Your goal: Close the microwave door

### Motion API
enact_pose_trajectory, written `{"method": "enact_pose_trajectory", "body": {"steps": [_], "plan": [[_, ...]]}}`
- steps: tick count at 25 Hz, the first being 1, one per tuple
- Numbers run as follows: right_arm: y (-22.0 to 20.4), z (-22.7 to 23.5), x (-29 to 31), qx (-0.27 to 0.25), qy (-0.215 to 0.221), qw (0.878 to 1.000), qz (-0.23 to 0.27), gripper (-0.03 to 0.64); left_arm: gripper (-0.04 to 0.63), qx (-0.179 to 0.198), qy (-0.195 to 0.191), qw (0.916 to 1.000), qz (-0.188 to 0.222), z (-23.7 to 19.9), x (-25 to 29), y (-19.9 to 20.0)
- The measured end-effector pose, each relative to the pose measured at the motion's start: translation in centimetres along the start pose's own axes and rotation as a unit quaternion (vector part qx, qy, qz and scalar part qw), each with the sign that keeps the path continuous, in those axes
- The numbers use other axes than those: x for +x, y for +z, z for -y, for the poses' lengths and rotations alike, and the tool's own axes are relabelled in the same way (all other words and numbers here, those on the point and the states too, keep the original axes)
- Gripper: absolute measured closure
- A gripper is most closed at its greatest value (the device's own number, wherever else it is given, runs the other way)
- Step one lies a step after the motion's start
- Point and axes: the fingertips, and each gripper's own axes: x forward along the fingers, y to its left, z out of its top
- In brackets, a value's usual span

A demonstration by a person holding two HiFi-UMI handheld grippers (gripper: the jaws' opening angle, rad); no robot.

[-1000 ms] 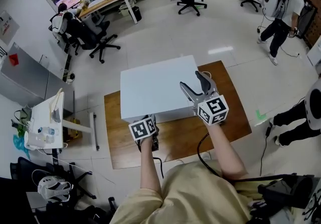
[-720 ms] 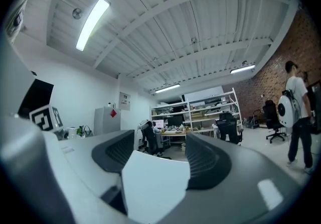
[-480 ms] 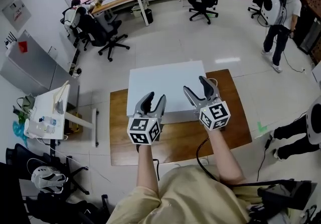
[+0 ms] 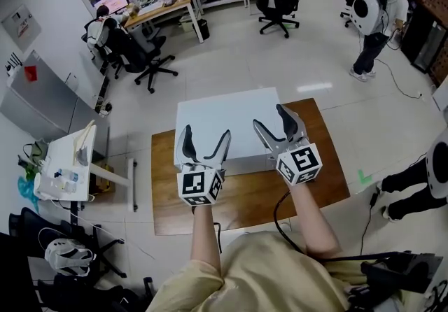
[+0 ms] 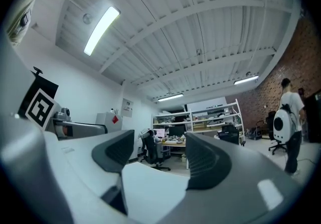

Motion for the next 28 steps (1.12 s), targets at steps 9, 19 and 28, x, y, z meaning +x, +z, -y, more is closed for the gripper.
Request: {"method": "enact_pose_trajectory", "body": {"steps": [9,19,28], "plan": [[-0.9,-0.5,0.1,-0.025,-0.015,0.999,-0.041,0.307,0.149,-0.001,0.010,0.9999,-0.009,-0.5,-1.0,0.2],[-1.9,-2.0,0.8,-0.018,0.004,0.999,-0.038,0.307,0.149,0.010,0.020,0.9995,-0.023,-1.4,-1.9,-1.4],[-2.9,-3.1,1.5,-0.020,0.017,0.999,-0.042,0.307,0.151,0.018,0.020,0.9993,-0.025,-1.9,-1.9,-2.3]]}}
